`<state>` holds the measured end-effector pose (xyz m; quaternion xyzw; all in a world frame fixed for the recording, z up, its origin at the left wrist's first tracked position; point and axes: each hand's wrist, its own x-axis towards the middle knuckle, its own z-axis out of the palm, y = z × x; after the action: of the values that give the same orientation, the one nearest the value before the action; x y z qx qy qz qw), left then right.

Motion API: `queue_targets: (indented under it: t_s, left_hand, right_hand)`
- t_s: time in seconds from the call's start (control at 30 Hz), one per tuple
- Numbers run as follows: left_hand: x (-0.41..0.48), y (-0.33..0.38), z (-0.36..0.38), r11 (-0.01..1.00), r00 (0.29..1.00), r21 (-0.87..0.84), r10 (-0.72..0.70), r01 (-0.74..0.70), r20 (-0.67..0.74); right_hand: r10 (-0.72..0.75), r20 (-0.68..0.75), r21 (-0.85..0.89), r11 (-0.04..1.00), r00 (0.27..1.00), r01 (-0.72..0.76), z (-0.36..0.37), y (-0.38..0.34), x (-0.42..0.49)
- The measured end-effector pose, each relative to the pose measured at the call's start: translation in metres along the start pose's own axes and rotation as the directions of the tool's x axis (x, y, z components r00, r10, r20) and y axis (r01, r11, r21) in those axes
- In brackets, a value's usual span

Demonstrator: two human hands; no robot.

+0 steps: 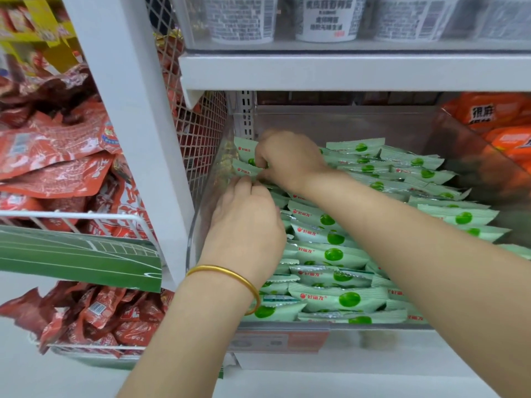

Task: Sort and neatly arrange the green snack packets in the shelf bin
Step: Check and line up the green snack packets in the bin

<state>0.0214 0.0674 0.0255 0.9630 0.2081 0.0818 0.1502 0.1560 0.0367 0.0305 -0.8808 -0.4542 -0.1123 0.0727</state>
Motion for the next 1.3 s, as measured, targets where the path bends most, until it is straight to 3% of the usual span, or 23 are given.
queue_targets:
  t_s: [0.27,0.47,0.53,0.67,0.87,1.13,1.3]
  left_hand:
    - [-0.001,0.002,0.0,1.0,1.0,-0.014,-0.011,0.01,-0.028]
    - [0.001,0.002,0.002,1.0,0.999,0.0,-0.01,0.011,-0.032]
    - [0.002,0.003,0.002,1.0,0.999,0.007,-0.011,0.011,-0.035]
    - [0.003,0.003,0.002,1.0,0.999,0.011,-0.011,0.011,-0.04]
    - [0.004,0.004,0.003,1.0,0.999,0.019,-0.009,0.01,-0.034]
    - [0.006,0.002,0.002,1.0,1.0,0.011,-0.009,0.009,-0.028]
    - [0.007,0.001,0.002,1.0,1.0,0.008,-0.007,0.007,-0.016]
  right_hand:
    - [0.007,0.019,0.26,0.965,1.0,-0.011,-0.013,0.014,-0.008]
    - [-0.052,0.123,0.138,0.99,0.991,0.035,-0.006,0.006,-0.003]
    - [-0.026,0.078,0.149,0.989,0.997,0.015,-0.008,0.006,-0.007]
    - [0.052,-0.026,-0.011,0.999,0.998,-0.052,-0.006,0.011,-0.011]
    - [0.021,0.035,0.047,0.999,0.999,-0.022,-0.006,0.016,-0.01]
    - [-0.021,0.09,-0.066,0.997,0.996,0.027,-0.005,0.014,-0.005]
    - [-0.031,0.218,-0.005,0.999,0.975,0.032,-0.015,0.022,-0.005]
